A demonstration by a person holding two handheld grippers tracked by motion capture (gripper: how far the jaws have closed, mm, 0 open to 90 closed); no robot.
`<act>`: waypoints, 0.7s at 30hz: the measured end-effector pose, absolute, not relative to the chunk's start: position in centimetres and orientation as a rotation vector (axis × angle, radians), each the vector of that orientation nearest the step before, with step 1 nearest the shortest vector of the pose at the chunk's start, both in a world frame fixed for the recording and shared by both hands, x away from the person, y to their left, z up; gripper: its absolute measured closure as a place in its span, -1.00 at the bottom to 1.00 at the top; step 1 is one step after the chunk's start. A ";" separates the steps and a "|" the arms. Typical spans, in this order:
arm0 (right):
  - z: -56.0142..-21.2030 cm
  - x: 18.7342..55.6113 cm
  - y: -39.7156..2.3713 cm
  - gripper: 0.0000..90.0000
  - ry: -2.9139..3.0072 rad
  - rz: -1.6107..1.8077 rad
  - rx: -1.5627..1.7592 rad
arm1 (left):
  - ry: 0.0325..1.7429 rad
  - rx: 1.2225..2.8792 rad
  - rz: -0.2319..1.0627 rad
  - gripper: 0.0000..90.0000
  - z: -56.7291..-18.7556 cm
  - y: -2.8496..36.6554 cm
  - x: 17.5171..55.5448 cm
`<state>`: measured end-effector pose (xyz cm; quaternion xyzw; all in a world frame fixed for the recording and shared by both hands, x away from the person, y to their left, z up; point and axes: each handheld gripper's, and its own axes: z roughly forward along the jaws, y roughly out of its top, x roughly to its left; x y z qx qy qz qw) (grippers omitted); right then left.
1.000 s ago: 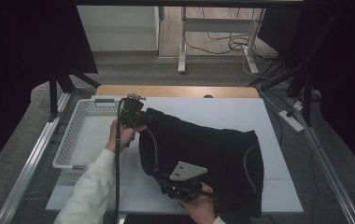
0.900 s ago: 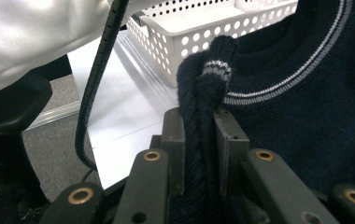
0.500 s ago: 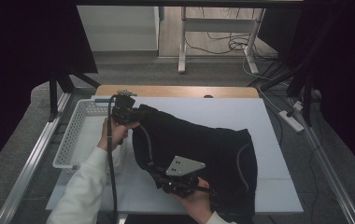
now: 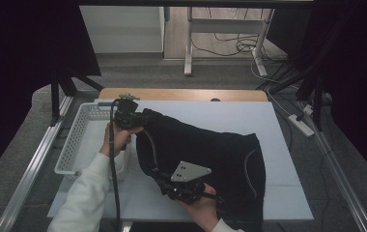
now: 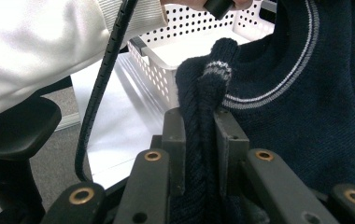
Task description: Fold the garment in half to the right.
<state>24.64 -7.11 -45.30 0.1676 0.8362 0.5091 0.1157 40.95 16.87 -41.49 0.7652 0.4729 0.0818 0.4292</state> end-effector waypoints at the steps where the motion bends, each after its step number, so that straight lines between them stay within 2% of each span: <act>1: -45.2 24.6 -7.1 0.70 2.449 1.495 0.491 | 1.180 1.908 0.205 0.64 -41.4 16.9 40.9; 10: -42.9 24.9 -6.0 0.70 2.400 1.555 0.438 | 1.181 1.876 0.238 0.65 -39.9 18.4 40.5; 17: -43.6 24.9 -5.7 0.71 2.419 1.551 0.455 | 1.195 1.866 0.228 0.65 -40.5 19.3 40.3; 21: -42.2 25.0 -3.8 0.71 2.410 1.610 0.401 | 1.199 1.837 0.267 0.66 -38.9 20.8 39.7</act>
